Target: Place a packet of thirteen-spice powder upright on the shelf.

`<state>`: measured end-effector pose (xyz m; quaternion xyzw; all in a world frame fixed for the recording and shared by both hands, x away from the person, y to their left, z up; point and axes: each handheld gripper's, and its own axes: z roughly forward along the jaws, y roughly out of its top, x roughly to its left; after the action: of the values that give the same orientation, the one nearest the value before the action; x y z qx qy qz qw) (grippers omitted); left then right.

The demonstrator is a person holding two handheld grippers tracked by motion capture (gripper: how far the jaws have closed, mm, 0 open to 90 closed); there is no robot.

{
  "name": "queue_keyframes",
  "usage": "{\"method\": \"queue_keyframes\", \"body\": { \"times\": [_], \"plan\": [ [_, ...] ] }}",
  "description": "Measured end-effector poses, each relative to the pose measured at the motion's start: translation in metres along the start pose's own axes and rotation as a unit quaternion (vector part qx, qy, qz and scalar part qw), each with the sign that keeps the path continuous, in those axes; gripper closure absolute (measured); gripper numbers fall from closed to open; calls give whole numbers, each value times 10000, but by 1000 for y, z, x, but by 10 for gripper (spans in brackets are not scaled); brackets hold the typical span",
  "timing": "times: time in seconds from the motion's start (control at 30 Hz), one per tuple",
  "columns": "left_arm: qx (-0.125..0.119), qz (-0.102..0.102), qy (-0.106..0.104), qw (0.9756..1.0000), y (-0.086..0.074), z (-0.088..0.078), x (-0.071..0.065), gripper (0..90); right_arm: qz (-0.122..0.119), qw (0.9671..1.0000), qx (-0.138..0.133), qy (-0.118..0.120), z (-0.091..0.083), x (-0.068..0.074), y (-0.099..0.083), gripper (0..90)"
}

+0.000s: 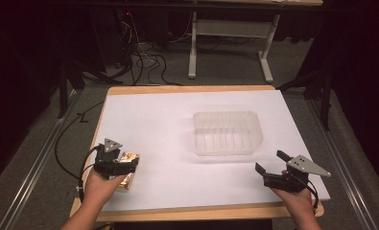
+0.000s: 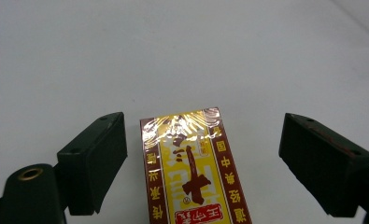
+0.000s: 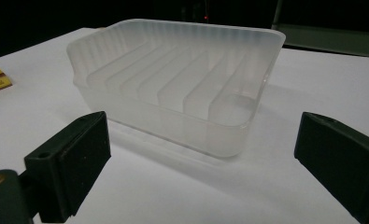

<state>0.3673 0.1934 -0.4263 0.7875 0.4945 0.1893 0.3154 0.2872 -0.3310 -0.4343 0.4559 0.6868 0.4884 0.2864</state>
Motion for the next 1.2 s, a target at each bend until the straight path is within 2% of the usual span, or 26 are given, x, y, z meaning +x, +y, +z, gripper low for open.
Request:
{"method": "queue_keyframes", "body": {
  "times": [0.03, 0.07, 0.17, 0.23, 0.33, 0.37, 0.43, 0.57, 0.63, 0.77, 0.8, 0.87, 0.9, 0.97, 1.0, 1.03, 1.07, 1.13, 1.2],
  "plan": [
    [0, 0, 0, 10000, 0, 0, 0, 158, 0, 10000, 0, 0, 0, 0, 0, 40],
    [143, 35, 8, 9999, 1, 2, 0, 158, 9, 10000, 12, 8, 0, 0, 0, 42],
    [333, -16, 2, 9994, 4, 5, 1, 155, 29, 10000, 32, 44, 2, -1, -2, 44],
    [540, 53, 47, 9985, 8, 7, 0, 154, 60, 10000, 33, 44, 2, -2, -2, 44],
    [660, 112, 95, 9977, 10, 8, -2, 153, 71, 10000, 19, 25, 1, -3, -2, 49],
    [802, 153, 96, 9966, 12, 10, -4, 153, 62, 10000, 22, 21, 1, -3, -2, 49],
    [875, 129, 76, 9961, 13, 11, -5, 153, 66, 10000, 22, 34, 0, -4, -2, 50],
    [1238, 114, -20, 9922, 16, 15, -7, 155, 72, 10000, 24, 52, 1, -3, -2, 53],
    [1451, 251, 23, 9891, 18, 17, -9, 155, 52, 10000, 28, 52, 1, -2, -2, 55],
    [1638, 277, -2, 9861, 20, 20, -10, 154, 53, 10000, 37, 41, 1, -2, -2, 60],
    [1760, 326, 59, 9838, 21, 21, -10, 154, 57, 10000, 48, 40, 1, -2, -2, 61],
    [1809, 317, 75, 9830, 21, 22, -9, 153, 60, 10000, 54, 32, 1, -2, -2, 62],
    [1918, 295, 127, 9809, 22, 23, -7, 152, 90, 9999, 84, 23, 1, -2, -3, 64],
    [1987, 265, 161, 9796, 22, 24, -5, 152, 96, 9999, 102, 12, 1, -2, -3, 66],
    [1987, 265, 161, 9796, 22, 24, -5, 151, 96, 9999, 102, 12, 1, -2, -3, 66],
    [2062, 216, 126, 9782, 23, 24, -3, 148, 81, 9999, 95, 11, 1, -2, -3, 66],
    [2062, 216, 126, 9782, 23, 24, -3, 145, 91, 9999, 93, 14, 1, -2, -3, 66],
    [2175, 189, 128, 9758, 21, 26, -2, 143, 80, 9999, 68, 25, 1, -1, -3, 67],
    [2208, 174, 129, 9751, 21, 27, -2, 143, 60, 9999, 74, 38, 1, 0, -2, 67]
  ]
}}
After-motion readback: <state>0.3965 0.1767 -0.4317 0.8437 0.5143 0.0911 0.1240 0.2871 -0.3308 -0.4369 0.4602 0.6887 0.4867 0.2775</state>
